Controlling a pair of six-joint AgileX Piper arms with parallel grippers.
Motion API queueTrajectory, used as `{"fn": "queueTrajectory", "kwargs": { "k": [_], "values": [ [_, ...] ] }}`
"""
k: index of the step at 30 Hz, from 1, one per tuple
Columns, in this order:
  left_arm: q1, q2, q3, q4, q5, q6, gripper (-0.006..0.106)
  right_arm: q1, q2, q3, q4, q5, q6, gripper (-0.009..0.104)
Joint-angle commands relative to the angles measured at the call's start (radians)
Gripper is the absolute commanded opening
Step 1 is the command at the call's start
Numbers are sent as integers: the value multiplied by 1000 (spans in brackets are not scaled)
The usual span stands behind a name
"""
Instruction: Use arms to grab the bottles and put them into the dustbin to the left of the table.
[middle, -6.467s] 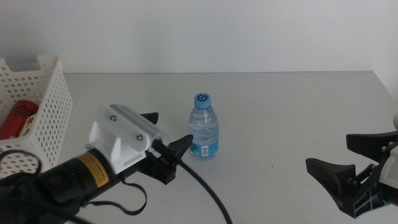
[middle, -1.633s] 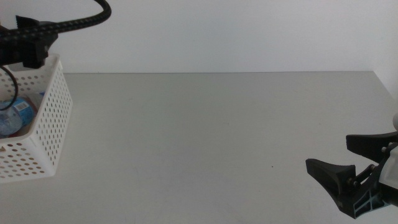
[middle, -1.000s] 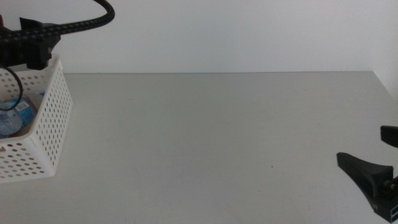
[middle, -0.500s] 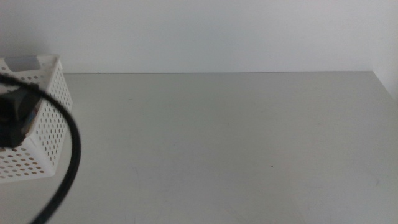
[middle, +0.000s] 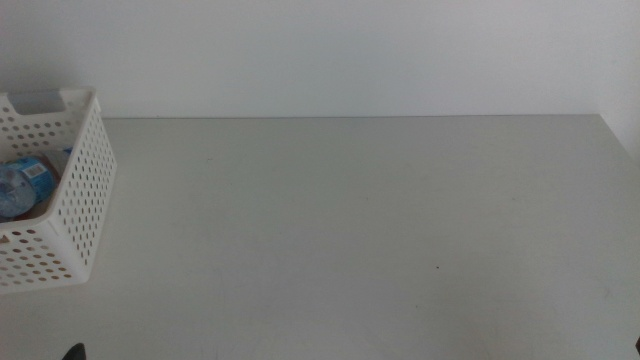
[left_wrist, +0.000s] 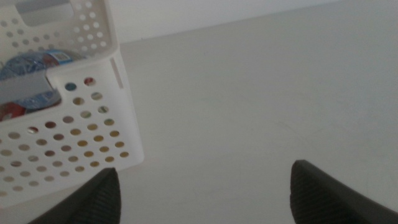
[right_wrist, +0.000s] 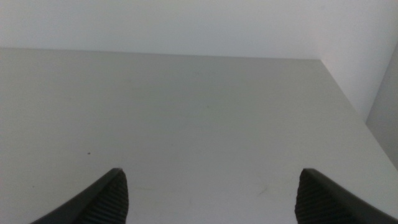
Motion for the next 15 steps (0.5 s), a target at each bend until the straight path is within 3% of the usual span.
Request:
{"fn": "queueTrajectory", "kwargs": {
  "k": [1, 3, 15],
  "values": [
    [-6, -40, 29, -1, -44, -18, 94, -12, -23, 17, 0, -92, -15, 90],
    [-6, -81, 19, -1, 71, -18, 94, -12, -23, 14, 0, -47, -15, 90],
    [-7, -79, 23, -1, 39, -18, 94, -12, -23, 14, 0, -40, -15, 90]
  ]
}}
